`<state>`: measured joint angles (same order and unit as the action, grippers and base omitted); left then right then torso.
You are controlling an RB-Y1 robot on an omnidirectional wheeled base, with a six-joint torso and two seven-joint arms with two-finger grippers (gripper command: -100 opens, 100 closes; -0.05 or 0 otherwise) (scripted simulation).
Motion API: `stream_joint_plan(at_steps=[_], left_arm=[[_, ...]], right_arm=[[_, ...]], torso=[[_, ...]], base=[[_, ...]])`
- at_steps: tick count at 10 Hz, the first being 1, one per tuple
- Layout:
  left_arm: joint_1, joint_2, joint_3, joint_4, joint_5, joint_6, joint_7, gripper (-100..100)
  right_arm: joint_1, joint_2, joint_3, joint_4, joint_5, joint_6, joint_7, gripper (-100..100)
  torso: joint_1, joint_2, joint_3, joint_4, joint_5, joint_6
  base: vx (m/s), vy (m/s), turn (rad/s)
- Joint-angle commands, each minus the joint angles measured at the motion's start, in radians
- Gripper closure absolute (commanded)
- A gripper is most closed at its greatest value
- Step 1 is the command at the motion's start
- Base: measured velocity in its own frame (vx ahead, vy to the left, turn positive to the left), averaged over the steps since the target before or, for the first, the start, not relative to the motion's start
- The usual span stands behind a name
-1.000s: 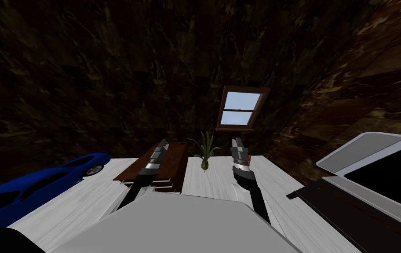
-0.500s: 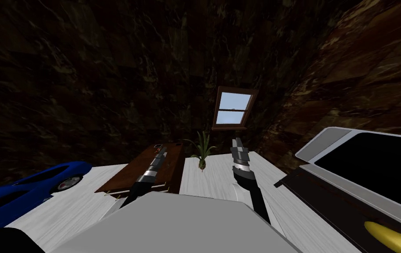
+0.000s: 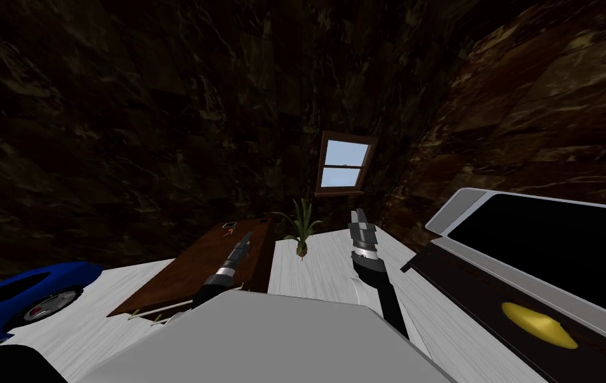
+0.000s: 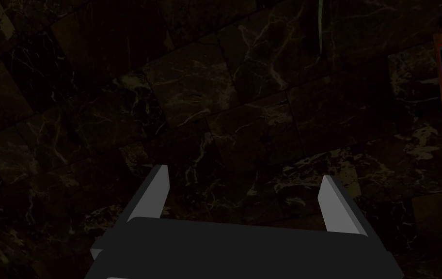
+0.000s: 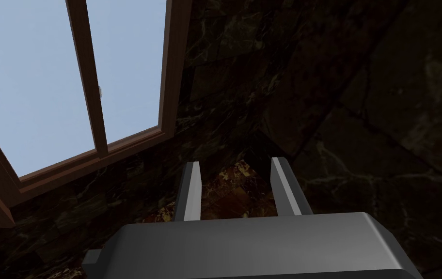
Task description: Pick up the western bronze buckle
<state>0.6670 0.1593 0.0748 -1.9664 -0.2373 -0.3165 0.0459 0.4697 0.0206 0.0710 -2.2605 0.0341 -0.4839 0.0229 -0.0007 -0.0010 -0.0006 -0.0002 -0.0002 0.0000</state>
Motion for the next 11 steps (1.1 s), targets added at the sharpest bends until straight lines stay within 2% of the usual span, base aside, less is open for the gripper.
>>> stream_joint_plan(at_steps=[1,3,6,9,10,11], left_arm=[[0.019,0.002,0.005,0.050,-0.028,0.016,-0.007,-100],[0.019,0.002,0.005,0.063,-0.028,0.016,-0.007,-100],[0.047,0.001,0.011,0.146,-0.068,0.032,-0.015,-100],[0.060,0.001,0.014,0.200,-0.088,0.040,-0.018,-100],[0.074,0.003,0.017,0.231,-0.109,0.046,-0.021,-100],[0.074,0.003,0.017,0.247,-0.109,0.046,-0.021,-100]], right_arm=[[0.000,0.000,0.000,0.000,0.000,0.000,0.000,0],[0.000,0.000,0.000,0.000,0.000,0.000,0.000,0],[0.000,0.000,0.000,0.000,0.000,0.000,0.000,0],[0.000,0.000,0.000,0.000,0.000,0.000,0.000,0],[0.000,0.000,0.000,0.000,0.000,0.000,0.000,0],[0.000,0.000,0.000,0.000,0.000,0.000,0.000,0]], torso=[[0.000,0.000,0.000,0.000,0.000,0.000],[0.000,-0.001,0.000,0.000,0.000,0.000],[0.000,0.000,0.000,0.000,0.000,0.000],[0.000,-0.002,-0.001,0.000,0.000,0.000],[0.001,-0.001,-0.001,0.000,0.000,0.000],[0.001,-0.002,-0.001,0.000,0.000,0.000]], base=[[0.039,-0.013,-0.264],[0.018,-0.005,-0.019],[0.026,-0.007,-0.136],[0.039,-0.002,-0.105],[0.049,-0.004,-0.144],[0.046,0.001,-0.089]])
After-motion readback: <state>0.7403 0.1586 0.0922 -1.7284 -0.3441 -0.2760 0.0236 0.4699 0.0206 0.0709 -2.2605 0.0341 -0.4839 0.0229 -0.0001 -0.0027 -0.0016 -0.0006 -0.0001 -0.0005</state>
